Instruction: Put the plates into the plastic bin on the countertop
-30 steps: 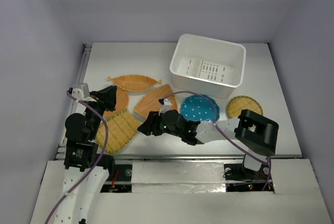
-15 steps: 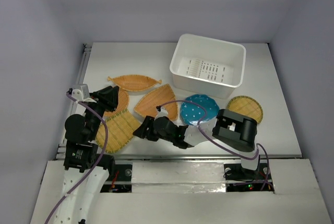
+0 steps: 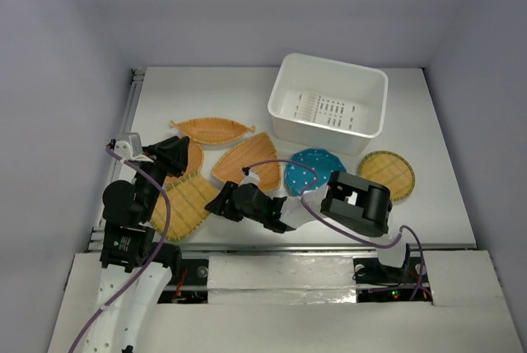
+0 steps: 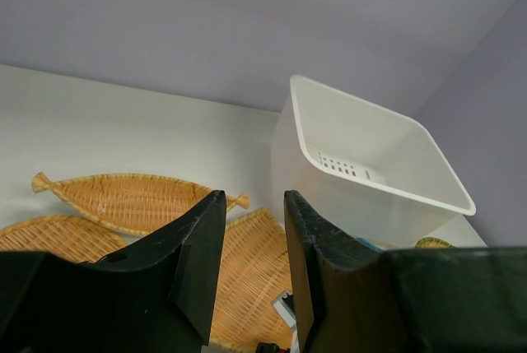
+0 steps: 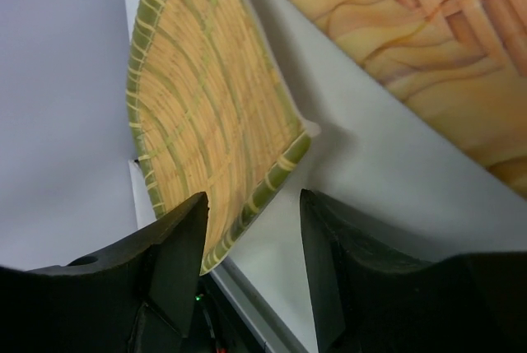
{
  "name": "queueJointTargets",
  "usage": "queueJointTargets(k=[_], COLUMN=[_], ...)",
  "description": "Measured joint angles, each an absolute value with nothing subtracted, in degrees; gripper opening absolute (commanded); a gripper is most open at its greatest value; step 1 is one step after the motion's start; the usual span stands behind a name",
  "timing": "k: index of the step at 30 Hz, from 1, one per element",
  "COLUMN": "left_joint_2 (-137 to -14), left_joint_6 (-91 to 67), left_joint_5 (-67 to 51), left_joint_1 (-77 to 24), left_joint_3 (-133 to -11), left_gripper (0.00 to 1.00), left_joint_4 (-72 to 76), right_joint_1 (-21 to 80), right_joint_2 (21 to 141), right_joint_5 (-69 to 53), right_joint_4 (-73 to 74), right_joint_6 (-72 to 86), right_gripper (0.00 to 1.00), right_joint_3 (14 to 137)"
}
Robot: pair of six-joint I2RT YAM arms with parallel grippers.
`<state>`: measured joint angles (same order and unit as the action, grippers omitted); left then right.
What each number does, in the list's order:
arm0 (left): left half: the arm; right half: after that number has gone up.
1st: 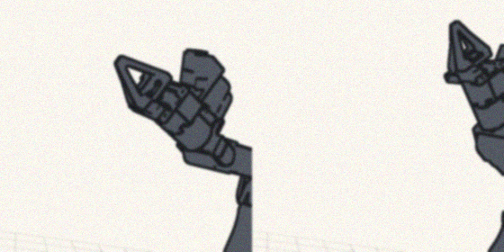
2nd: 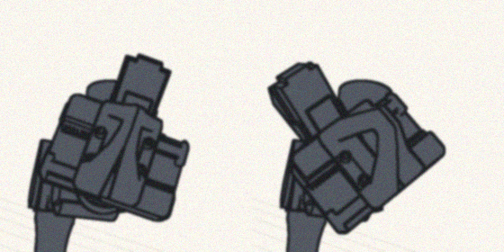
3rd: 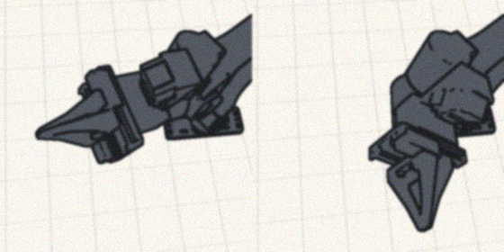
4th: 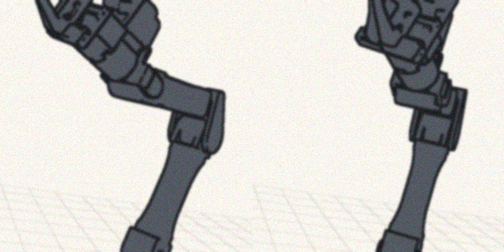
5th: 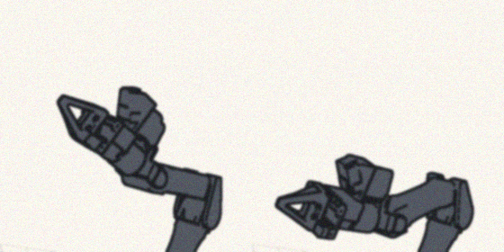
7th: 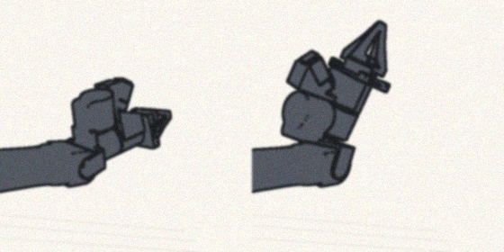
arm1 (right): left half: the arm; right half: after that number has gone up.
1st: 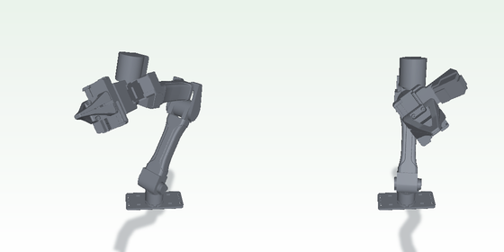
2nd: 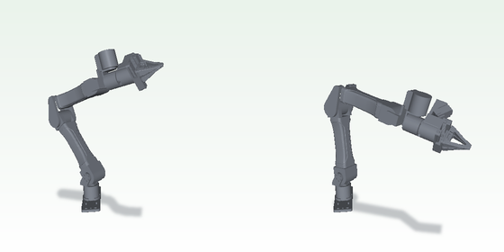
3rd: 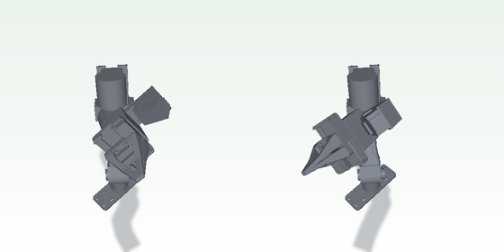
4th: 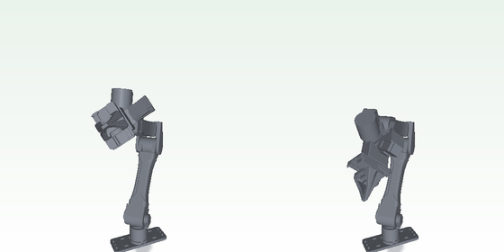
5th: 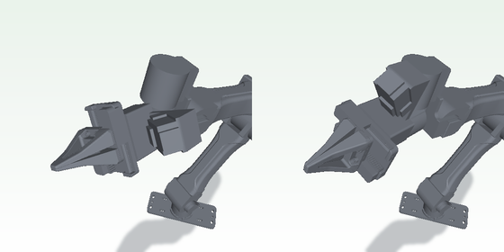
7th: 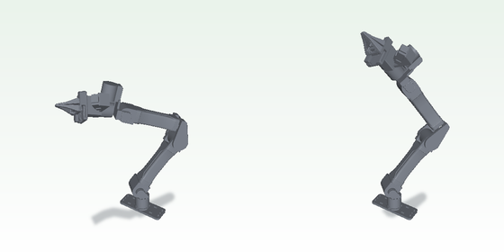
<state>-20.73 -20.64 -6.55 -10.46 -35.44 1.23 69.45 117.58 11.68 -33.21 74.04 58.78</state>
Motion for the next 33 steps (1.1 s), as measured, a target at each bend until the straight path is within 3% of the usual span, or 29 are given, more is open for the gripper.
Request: queueJointTargets(k=[6, 10, 16, 25, 33], left_joint_2=[-20.7, -20.7, -20.7, -20.7, -20.1], left_joint_6=[-20.6, -20.6, -20.6, -20.6, -20.6], left_joint_5=[-6.5, -6.5, -6.5, -6.0, -3.9], left_joint_1=[-10.5, -10.5, -10.5, -10.5, -10.5], left_joint_3=[-35.4, -35.4, -35.4, -35.4, -35.7], left_gripper=[0.32, 0.31, 0.32, 0.31, 0.31], left_joint_4=[1.0, 1.0, 1.0, 1.0, 0.0], right_joint_1=[69.5, 69.5, 69.8, 70.9, 70.0], right_joint_2=[119.5, 119.7, 119.3, 114.1, 97.1], right_joint_5=[11.9, 12.1, 12.4, 14.6, 21.2], right_joint_4=[-32.7, -32.4, -36.4, -38.9, -36.9], right_joint_6=[74.7, 75.2, 77.0, 72.1, 63.9], right_gripper=[0.40, 0.20, 0.00, 0.00, 0.00], right_joint_3=[60.6, 61.1, 60.6, 55.4, 49.8])
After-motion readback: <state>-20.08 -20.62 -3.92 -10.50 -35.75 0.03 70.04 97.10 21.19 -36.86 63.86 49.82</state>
